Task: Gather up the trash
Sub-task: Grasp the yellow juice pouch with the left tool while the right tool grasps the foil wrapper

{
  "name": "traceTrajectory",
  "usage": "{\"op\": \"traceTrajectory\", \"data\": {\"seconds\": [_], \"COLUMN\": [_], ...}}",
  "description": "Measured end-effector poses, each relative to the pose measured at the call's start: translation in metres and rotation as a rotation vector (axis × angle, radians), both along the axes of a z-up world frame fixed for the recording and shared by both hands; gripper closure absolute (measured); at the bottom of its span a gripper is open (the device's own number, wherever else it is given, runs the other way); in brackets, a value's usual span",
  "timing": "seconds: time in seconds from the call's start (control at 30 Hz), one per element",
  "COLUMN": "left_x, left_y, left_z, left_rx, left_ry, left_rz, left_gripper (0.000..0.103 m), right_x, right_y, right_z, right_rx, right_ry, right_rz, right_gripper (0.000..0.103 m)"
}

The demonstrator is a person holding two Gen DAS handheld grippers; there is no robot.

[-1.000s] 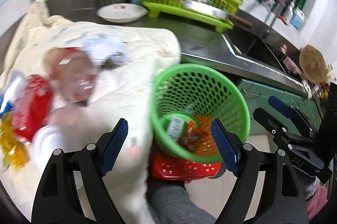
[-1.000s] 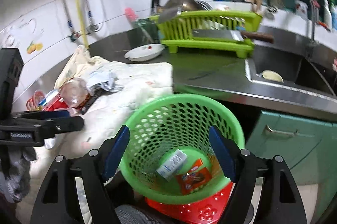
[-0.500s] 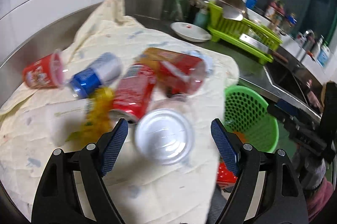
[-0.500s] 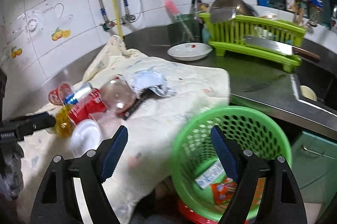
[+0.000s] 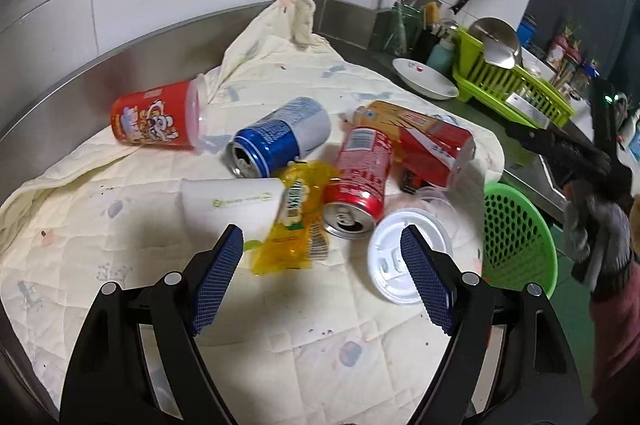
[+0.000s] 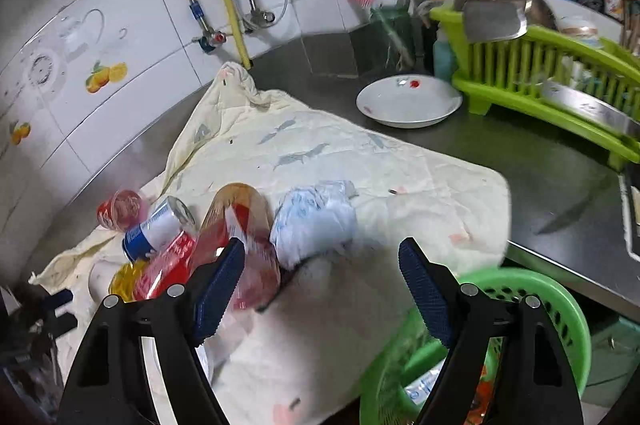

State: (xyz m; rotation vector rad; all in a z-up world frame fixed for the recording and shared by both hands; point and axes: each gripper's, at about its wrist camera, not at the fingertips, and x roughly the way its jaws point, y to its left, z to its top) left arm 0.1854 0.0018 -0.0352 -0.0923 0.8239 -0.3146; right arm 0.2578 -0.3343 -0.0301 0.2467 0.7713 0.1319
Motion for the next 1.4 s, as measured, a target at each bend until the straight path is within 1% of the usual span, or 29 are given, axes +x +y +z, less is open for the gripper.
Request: {"op": "traceTrajectory", "data": {"seconds": [0.03, 0.23, 0.3, 0.37, 0.47, 0.5, 0.57, 0.6, 0.67, 0.87, 0.97, 1.0, 1.1, 1.17, 1.2, 1.27, 1.4], "left_x": [0.001, 0.011, 0.013, 0.016, 0.019, 0.02, 0.019, 0.019, 0.018, 0.021, 0.021, 0.022, 0.031, 0.034, 0.035, 0.038, 0.045], "left_y": [0.002, 0.013, 0.015, 0.017, 0.017, 0.017, 0.015, 0.013, 0.01, 0.0, -0.007, -0.008, -0.011, -0.013, -0.014, -0.016, -0.019], "left_z": [0.0, -0.006, -0.009, -0.013, -0.015, -0.016, -0.017, -0.018, -0.019, -0.028, -0.029, -0.029, -0.034, -0.036, -0.037, -0.038, -0.039], "left_rx": [-0.002, -0.006, -0.001, 0.0, 0.007, 0.008, 0.012, 0.017, 0.028, 0.056, 0.093, 0.099, 0.101, 0.121, 0.128, 0.131, 0.135], "left_ry": [0.0, 0.016, 0.021, 0.03, 0.031, 0.032, 0.031, 0.028, 0.023, 0.05, 0.028, 0.024, 0.044, 0.038, 0.035, 0.033, 0.03], "left_rz": [0.005, 0.032, 0.035, 0.036, 0.031, 0.025, 0.008, 0.002, -0.014, -0.047, -0.042, -0.04, -0.028, -0.023, -0.022, -0.023, -0.016], "left_gripper": [0.023, 0.023, 0.023, 0.023, 0.023, 0.023, 0.023, 0.023, 0.023, 0.023, 0.025, 0.031, 0.044, 0.048, 0.052, 0.056, 0.057], "right_x": [0.01, 0.06, 0.071, 0.081, 0.092, 0.094, 0.098, 0.1, 0.103, 0.101, 0.098, 0.096, 0.092, 0.089, 0.087, 0.085, 0.082], "right_y": [0.001, 0.007, 0.008, 0.011, 0.015, 0.015, 0.016, 0.016, 0.016, 0.014, 0.016, 0.016, 0.015, 0.015, 0.015, 0.014, 0.013], "right_z": [-0.001, -0.014, -0.019, -0.025, -0.035, -0.038, -0.044, -0.048, -0.055, -0.055, -0.049, -0.047, -0.039, -0.035, -0.031, -0.026, -0.018], "right_rx": [0.01, 0.05, 0.04, 0.04, 0.013, 0.006, 0.004, 0.013, 0.031, 0.052, 0.033, 0.031, 0.025, 0.013, 0.003, 0.002, -0.011], "right_ry": [0.017, 0.116, 0.133, 0.161, 0.194, 0.204, 0.217, 0.232, 0.25, 0.232, 0.205, 0.196, 0.163, 0.147, 0.132, 0.113, 0.086], "right_rz": [0.007, 0.059, 0.048, 0.075, 0.082, 0.085, 0.087, 0.094, 0.099, 0.096, 0.087, 0.088, 0.084, 0.081, 0.078, 0.08, 0.073], "right_gripper": [0.028, 0.029, 0.029, 0.03, 0.03, 0.031, 0.036, 0.038, 0.044, 0.059, 0.063, 0.063, 0.066, 0.067, 0.067, 0.068, 0.07]}}
